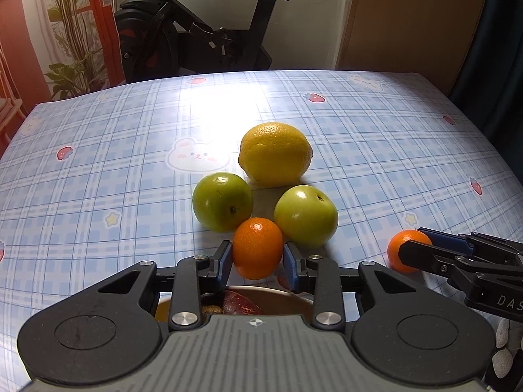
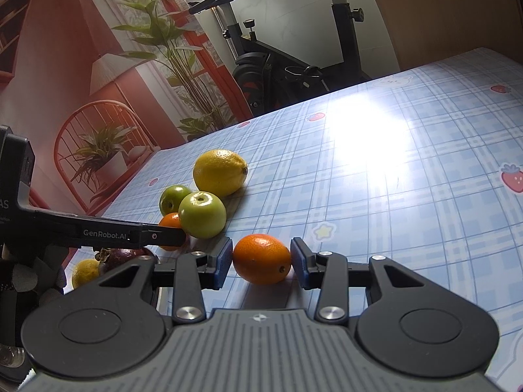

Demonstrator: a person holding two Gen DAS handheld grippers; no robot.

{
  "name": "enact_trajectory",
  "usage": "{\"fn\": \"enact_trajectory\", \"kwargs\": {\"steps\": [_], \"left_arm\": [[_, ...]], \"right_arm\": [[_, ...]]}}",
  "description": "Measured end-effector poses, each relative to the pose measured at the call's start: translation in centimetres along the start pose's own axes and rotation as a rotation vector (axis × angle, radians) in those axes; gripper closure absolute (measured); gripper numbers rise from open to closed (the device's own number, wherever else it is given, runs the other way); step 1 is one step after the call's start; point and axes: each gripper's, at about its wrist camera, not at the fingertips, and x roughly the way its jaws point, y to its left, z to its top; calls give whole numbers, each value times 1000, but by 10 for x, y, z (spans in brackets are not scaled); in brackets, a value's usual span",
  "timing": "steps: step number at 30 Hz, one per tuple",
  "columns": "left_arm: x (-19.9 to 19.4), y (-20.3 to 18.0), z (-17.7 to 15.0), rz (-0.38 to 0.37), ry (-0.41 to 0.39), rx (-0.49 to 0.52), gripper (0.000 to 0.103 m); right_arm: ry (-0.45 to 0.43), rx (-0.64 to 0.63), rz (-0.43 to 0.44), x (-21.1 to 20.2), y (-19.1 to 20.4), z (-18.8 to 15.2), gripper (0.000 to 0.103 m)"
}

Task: Organize fruits
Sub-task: 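Carry both tangerines toward the cream plate with both grippers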

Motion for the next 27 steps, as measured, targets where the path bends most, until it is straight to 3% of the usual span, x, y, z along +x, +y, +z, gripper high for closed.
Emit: {"fn": "enact_trajectory", "kwargs": {"steps": [8,11,15,18,27], "left_arm": [[-16,-2,-4,-19,-24,8,69],[-18,-3,-5,-30,-21,12,76],[-13,-6,-3,-7,-22,21,73],[-7,-5,0,-9,2,17,63],[7,0,3,-20,24,-22,67]], "right_arm": [[8,-13,14,-1,9,2,61],[13,-19,16,-1,11,2,61],[14,-24,18,-1,15,0,61],[13,-26,21,-1,14,0,61],[23,-11,26,2,7,-4,61]]}}
